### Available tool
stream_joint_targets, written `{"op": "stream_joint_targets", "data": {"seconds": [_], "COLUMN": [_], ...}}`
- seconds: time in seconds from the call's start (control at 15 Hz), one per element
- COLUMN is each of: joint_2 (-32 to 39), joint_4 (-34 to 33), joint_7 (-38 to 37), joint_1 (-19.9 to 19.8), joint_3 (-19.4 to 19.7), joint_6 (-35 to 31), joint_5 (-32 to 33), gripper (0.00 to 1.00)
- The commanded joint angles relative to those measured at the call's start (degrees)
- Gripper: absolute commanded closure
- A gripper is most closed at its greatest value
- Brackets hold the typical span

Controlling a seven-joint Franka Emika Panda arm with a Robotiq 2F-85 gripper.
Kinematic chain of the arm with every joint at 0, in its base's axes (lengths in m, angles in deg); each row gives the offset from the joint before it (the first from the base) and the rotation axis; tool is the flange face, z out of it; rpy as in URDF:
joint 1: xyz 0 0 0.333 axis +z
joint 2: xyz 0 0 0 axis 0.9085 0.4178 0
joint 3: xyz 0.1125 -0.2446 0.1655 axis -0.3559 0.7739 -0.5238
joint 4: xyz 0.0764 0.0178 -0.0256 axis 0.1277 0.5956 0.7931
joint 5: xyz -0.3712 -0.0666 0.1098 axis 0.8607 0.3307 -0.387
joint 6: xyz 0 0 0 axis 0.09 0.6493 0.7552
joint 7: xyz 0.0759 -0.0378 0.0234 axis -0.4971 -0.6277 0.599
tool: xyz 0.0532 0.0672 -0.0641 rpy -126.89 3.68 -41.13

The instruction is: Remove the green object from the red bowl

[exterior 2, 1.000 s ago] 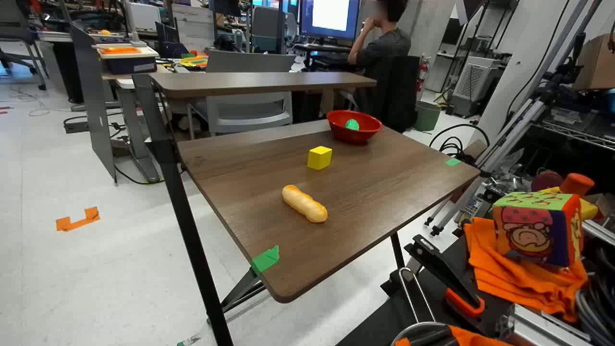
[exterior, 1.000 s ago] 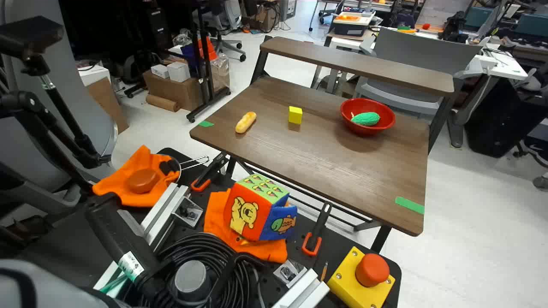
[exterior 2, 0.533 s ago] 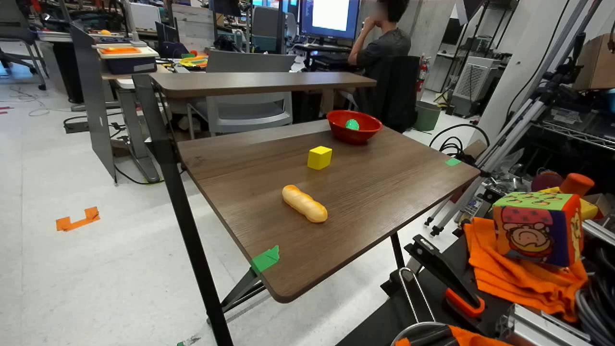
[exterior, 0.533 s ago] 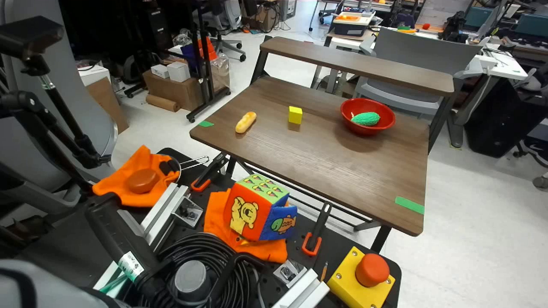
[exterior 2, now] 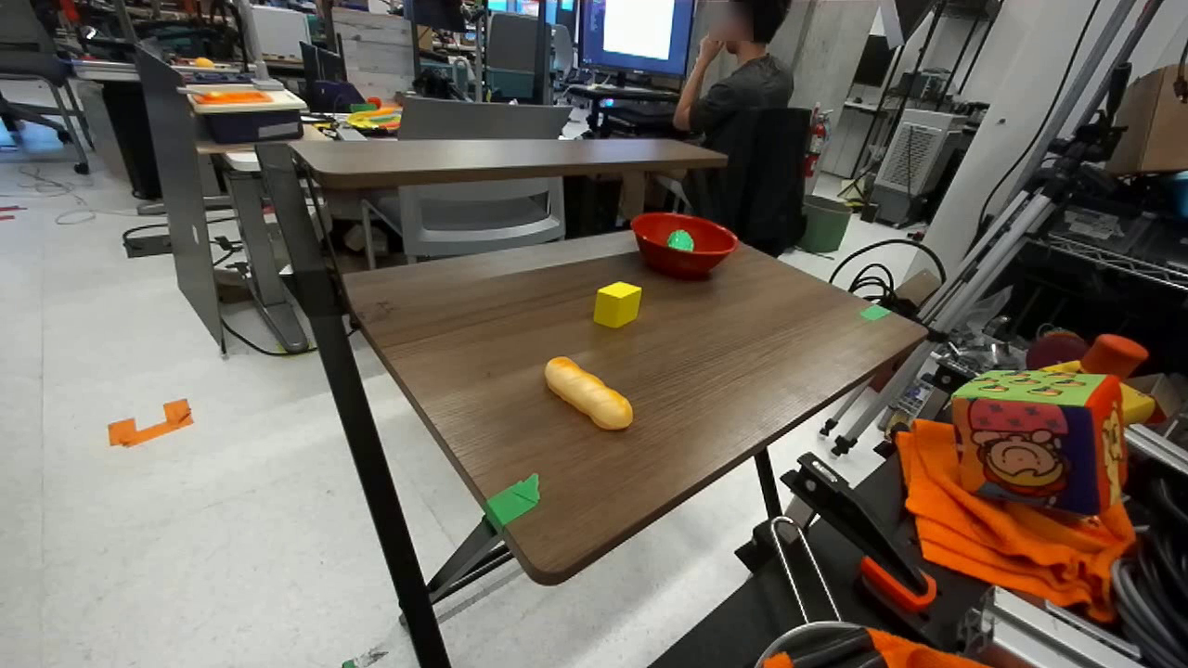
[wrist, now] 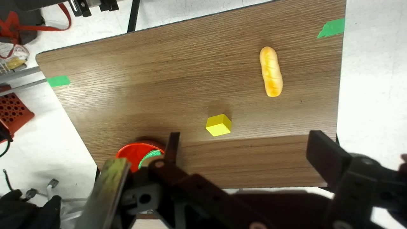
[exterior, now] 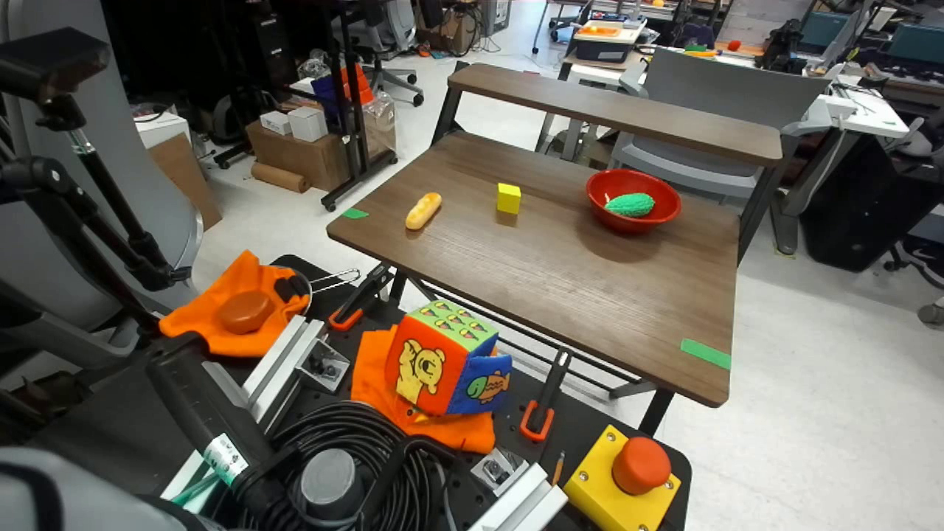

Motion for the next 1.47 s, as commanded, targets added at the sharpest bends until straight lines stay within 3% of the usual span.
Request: {"op": "stream_joint_targets", "data": {"seconds": [0.0,0.33,0.73,1.07,1.4], "joint_2": [0.3,4.6,18.2,30.6,42.5], "joint_4": [-0.1,-4.8,-18.1,-29.7,-41.0], "joint_7": [-0.7,-2.7,0.8,5.2,7.5], "joint_1": [2.7,1.5,0.5,0.1,-0.2], "joint_3": [2.6,4.0,13.0,20.9,25.2], "joint_6": [0.2,1.0,-1.1,-3.0,-3.3], "joint_5": [1.0,1.9,0.4,-6.8,-14.5], "gripper": [0.0,0.0,0.0,0.0,0.0]}}
